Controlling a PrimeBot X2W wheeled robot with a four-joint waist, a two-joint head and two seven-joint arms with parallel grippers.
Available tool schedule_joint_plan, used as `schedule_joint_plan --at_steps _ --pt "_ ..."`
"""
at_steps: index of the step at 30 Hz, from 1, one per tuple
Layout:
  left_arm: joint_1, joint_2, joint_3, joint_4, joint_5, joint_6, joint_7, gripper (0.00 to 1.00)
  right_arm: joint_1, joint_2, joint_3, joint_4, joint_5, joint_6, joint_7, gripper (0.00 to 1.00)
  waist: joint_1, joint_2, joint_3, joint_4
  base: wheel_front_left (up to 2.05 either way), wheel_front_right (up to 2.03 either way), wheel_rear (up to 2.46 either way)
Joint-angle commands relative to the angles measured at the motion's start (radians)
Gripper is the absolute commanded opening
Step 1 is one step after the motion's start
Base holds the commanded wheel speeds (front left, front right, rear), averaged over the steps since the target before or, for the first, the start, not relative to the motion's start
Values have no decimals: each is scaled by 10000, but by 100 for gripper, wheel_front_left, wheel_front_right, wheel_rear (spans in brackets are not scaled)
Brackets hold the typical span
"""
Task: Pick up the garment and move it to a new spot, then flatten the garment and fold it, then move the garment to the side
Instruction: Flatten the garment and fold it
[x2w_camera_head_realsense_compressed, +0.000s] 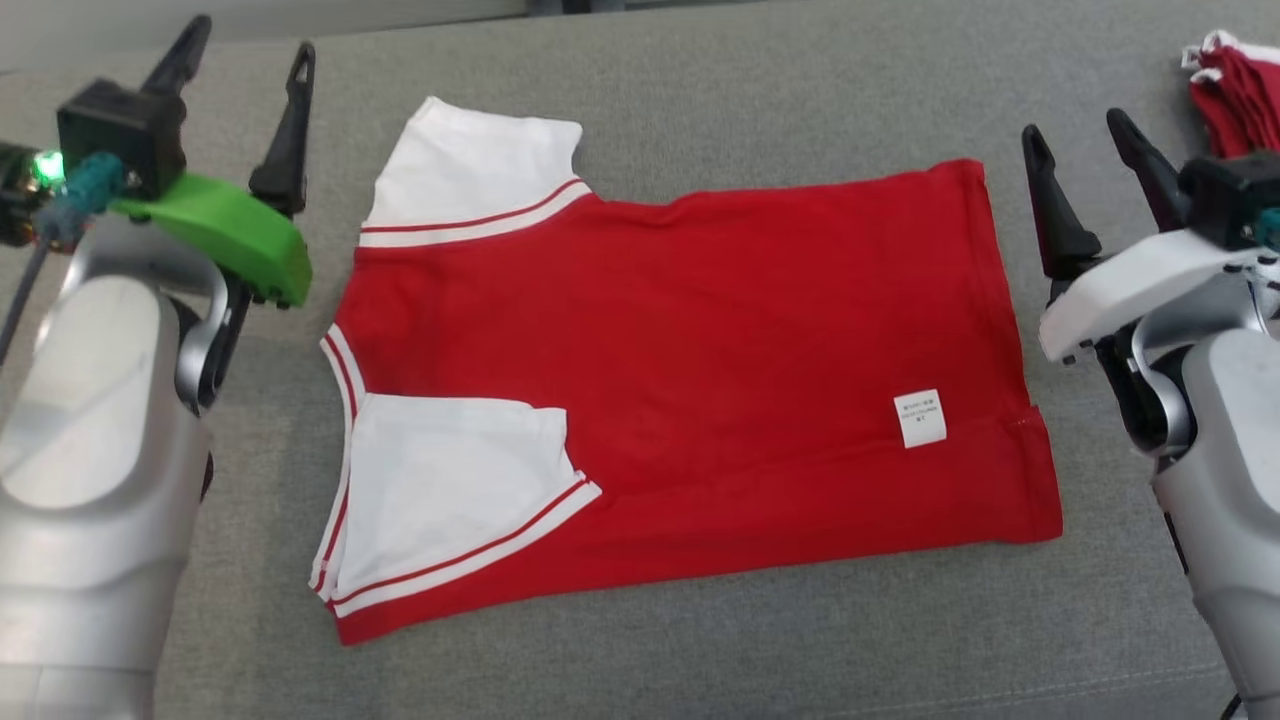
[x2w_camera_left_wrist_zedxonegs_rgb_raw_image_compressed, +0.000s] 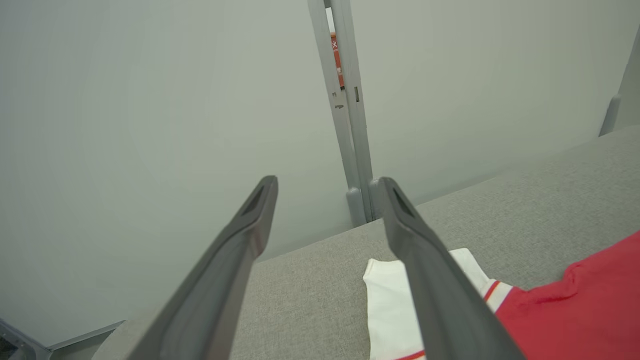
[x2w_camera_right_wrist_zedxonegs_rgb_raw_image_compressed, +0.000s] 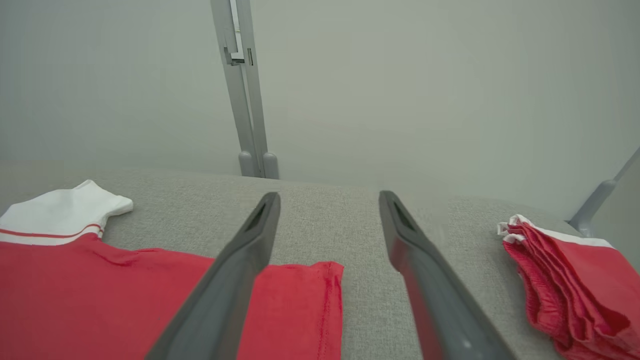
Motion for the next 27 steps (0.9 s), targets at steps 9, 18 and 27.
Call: schedule_joint_plan --at_steps 9,18,27 --pt "-2764 542 -1915 2088 -1925 -15 1072 100 -2373 223 1194 2044 513 -12 363 100 0 0 2412 -1001 0 0 0" --pt "-4152 952 -3123 3848 -3186 -16 1948 100 -3838 691 2419 3552 1103 -13 355 100 0 0 3068 -1673 0 0 0" --pt "-4611 1068 -4072 4809 -3858 -4 2257 100 -4636 876 3469 4464 1822 -13 148 100 0 0 3181 -1803 0 0 0"
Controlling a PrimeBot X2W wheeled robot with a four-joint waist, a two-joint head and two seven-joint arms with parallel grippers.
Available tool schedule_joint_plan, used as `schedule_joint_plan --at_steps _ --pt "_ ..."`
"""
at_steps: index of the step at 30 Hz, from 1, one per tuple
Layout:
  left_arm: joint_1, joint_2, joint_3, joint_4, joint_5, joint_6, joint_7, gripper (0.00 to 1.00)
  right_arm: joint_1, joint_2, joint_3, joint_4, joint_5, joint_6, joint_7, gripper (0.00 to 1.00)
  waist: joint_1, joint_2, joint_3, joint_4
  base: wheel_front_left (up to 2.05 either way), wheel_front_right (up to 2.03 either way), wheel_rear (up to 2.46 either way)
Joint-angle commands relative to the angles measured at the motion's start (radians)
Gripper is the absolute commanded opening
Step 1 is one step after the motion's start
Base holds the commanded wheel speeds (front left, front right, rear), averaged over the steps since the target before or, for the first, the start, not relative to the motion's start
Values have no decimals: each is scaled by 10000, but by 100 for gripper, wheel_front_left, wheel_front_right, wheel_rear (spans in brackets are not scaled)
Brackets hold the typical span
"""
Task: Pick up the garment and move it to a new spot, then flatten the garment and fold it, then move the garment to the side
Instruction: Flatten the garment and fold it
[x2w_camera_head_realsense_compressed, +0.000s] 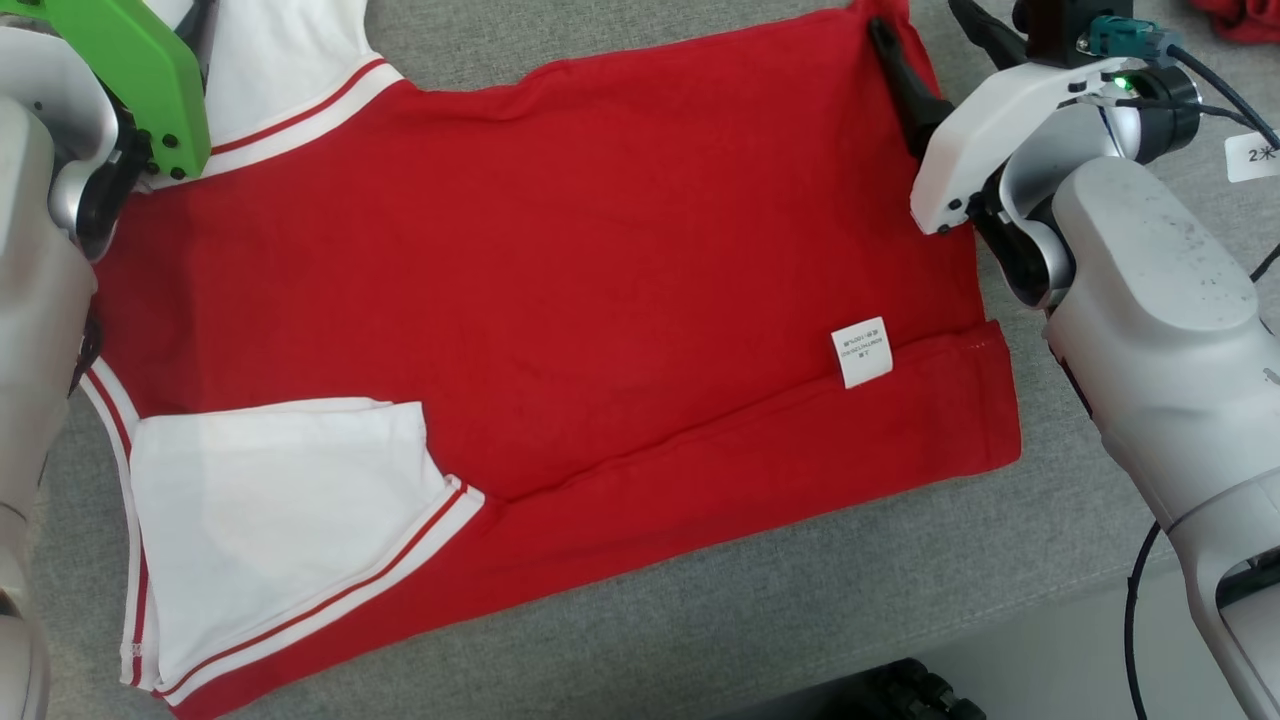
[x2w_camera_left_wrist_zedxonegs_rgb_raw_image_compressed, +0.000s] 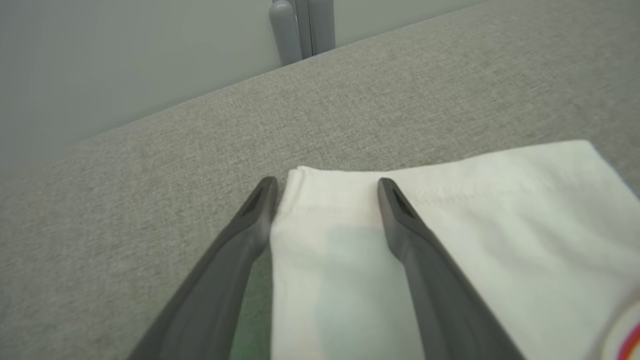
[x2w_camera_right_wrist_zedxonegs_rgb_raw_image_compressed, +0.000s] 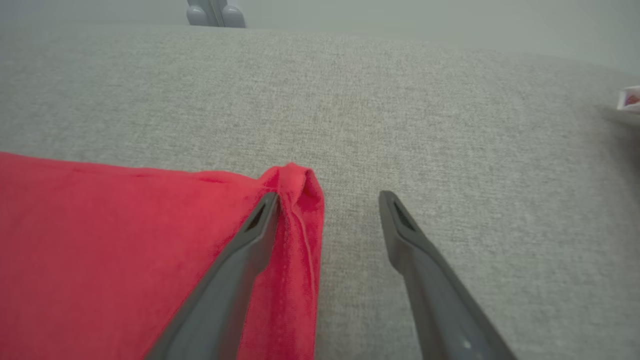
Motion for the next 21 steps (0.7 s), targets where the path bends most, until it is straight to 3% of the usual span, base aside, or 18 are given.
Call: schedule_joint_plan --at_steps 1,6,7,9,10,11,21 --pt "-174 95 -118 154 -110 13 12 100 -170 59 156 111 193 -13 -61 100 -2 0 44 -23 0 0 0" --pt "-323 -18 -384 498 -462 18 116 100 -484 95 700 537 632 -12 -43 100 -2 0 76 -3 0 0 0" --pt "-341 -42 -464 525 -515 18 141 85 -551 110 771 600 726 -12 -52 100 -2 0 85 0 0 0 0" --pt "-361 -75 -626 571 -662 18 166 0 -652 103 976 768 914 -12 31 100 -2 0 99 23 0 0 0" --pt "-368 -97 -697 572 -744 18 115 0 -707 105 1060 837 1036 -12 51 68 -2 0 100 50 0 0 0" --pt "-375 -113 -760 575 -813 18 72 0 -737 77 1122 899 1130 -12 94 0 -2 0 94 89 0 0 0" --pt "-331 -176 -974 -119 -1640 19 -1663 0 -678 -461 1596 1193 1640 -16 -1032 0 -2 0 -359 694 0 0 0"
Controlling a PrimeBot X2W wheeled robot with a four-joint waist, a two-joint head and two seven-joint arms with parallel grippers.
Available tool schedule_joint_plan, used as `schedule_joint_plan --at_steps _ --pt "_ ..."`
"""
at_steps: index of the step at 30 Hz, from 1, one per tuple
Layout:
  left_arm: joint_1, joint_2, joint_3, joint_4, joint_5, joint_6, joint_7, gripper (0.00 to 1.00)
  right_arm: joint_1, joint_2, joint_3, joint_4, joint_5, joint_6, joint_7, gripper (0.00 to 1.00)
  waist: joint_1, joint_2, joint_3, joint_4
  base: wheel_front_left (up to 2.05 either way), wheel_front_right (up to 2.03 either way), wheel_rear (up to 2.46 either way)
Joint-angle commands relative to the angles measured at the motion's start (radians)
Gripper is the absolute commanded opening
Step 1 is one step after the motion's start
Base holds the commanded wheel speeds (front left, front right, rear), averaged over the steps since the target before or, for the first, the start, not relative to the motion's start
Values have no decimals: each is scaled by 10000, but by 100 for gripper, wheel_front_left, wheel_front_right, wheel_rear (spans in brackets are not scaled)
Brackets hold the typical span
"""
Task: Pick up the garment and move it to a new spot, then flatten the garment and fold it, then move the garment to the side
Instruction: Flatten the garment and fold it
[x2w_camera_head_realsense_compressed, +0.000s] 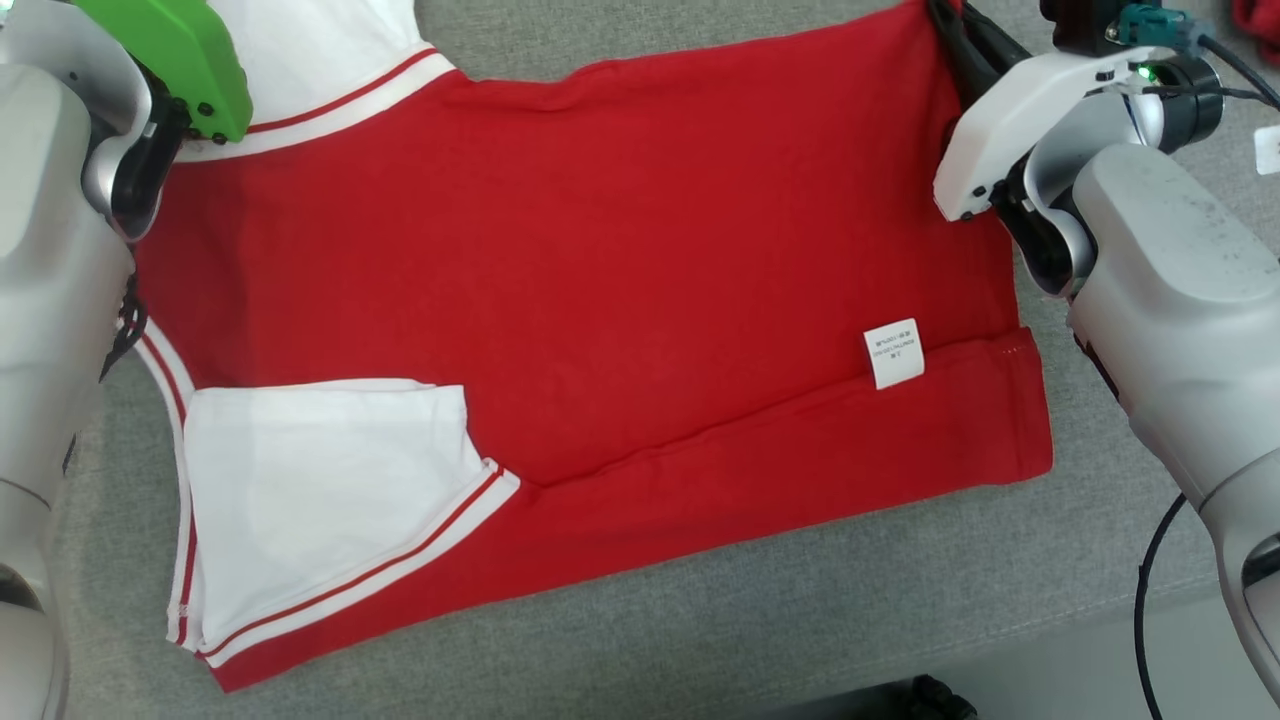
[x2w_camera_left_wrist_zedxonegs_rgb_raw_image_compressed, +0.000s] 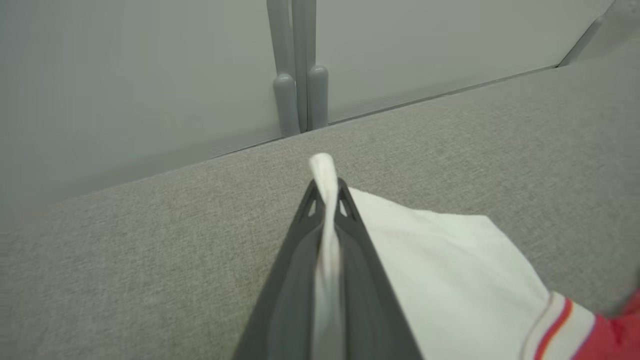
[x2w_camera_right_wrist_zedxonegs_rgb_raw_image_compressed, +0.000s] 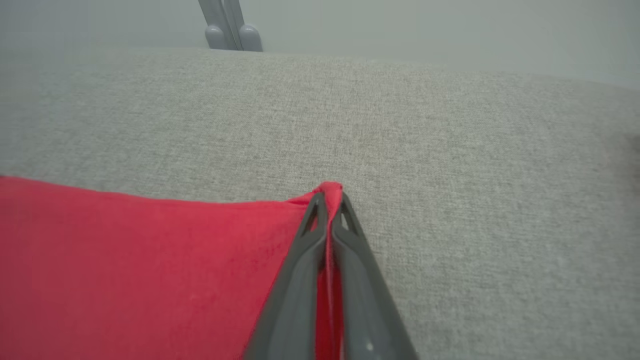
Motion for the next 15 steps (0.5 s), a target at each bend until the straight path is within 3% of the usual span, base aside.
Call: schedule_joint_plan --at_steps 1,9,15 --pt "192 75 -54 -130 -111 27 -259 0 223 -106 61 60 80 -21 -241 0 -1 0 -292 261 0 0 0" --pt "1146 244 -456 -1391 -738 26 -1504 0 1070 -672 135 -61 253 -21 -985 0 -1 0 -989 834 0 0 0" --pt "2002 389 -325 -2431 -892 28 -2106 0 1689 -1107 -406 -716 38 -21 -1140 0 -1 0 -1206 1103 0 0 0"
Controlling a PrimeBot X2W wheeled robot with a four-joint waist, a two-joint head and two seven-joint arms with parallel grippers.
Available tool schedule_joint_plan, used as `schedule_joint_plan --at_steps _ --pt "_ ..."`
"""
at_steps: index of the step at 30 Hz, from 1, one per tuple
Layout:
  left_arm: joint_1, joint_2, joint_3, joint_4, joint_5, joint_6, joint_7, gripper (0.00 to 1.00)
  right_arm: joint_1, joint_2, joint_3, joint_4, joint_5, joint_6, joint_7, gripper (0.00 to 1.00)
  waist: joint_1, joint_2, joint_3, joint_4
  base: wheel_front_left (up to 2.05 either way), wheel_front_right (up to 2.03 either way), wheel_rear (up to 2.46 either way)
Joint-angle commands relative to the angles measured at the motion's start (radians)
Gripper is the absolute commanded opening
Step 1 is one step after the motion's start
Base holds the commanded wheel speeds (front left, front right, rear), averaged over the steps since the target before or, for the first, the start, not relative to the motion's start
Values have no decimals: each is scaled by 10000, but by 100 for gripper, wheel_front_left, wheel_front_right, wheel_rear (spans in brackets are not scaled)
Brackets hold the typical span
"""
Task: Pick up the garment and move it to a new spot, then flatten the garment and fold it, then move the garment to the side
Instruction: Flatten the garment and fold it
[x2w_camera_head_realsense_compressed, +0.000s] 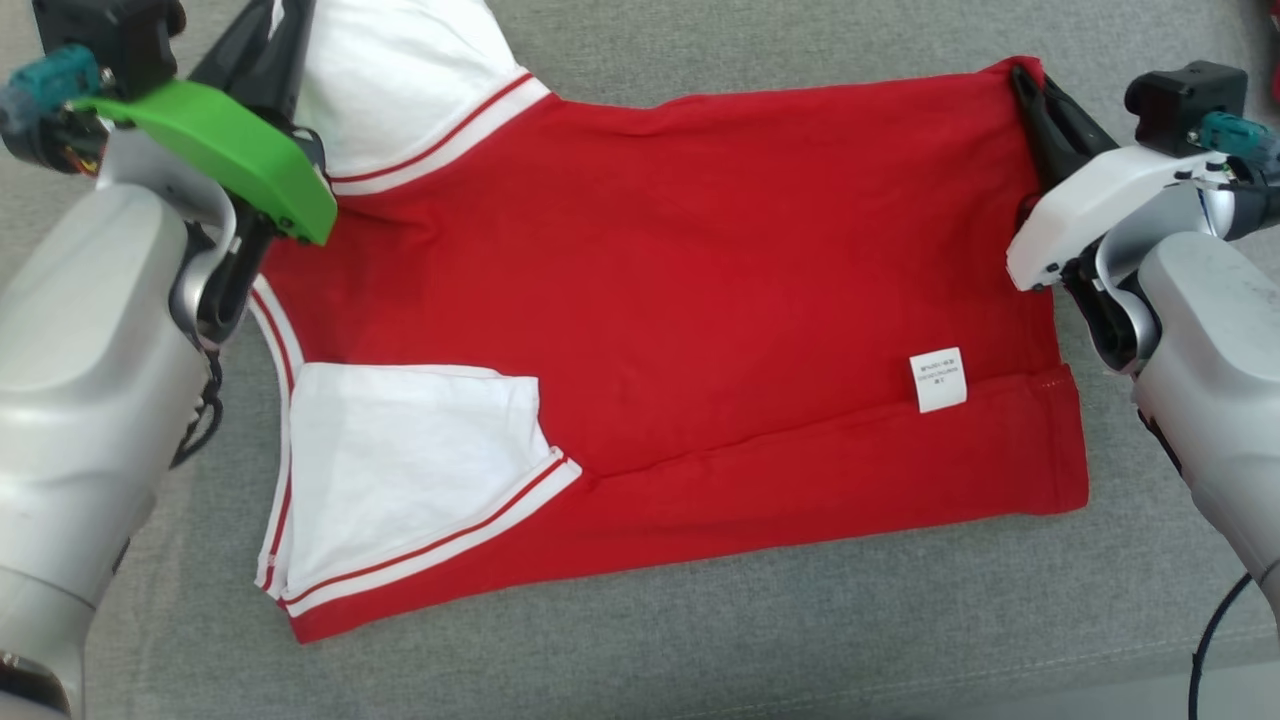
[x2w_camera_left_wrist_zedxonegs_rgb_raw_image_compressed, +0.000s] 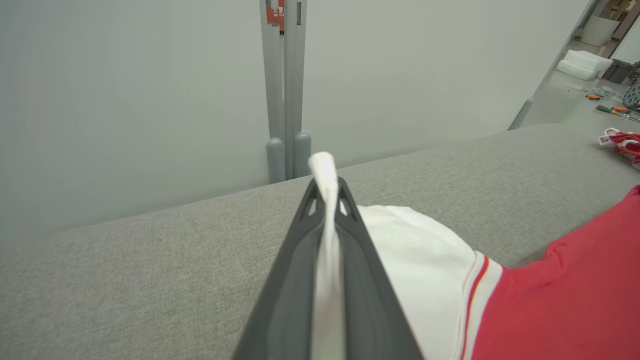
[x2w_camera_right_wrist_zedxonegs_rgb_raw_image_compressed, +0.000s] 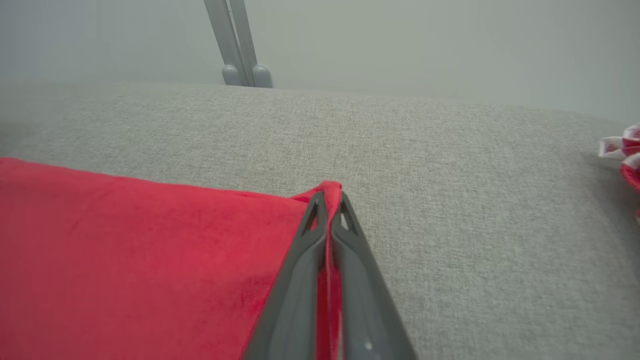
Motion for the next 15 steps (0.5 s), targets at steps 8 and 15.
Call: schedule_joint_plan --at_steps 8,15 --pt "1851 147 774 -2409 608 594 -227 0 1676 -209 -1550 -1685 -939 -19 -59 0 0 0 -453 389 0 0 0" --pt "4317 33 2265 -4653 1484 1152 -232 0 3216 -52 -2793 -2781 -1522 -19 -61 0 0 0 -742 481 0 0 0"
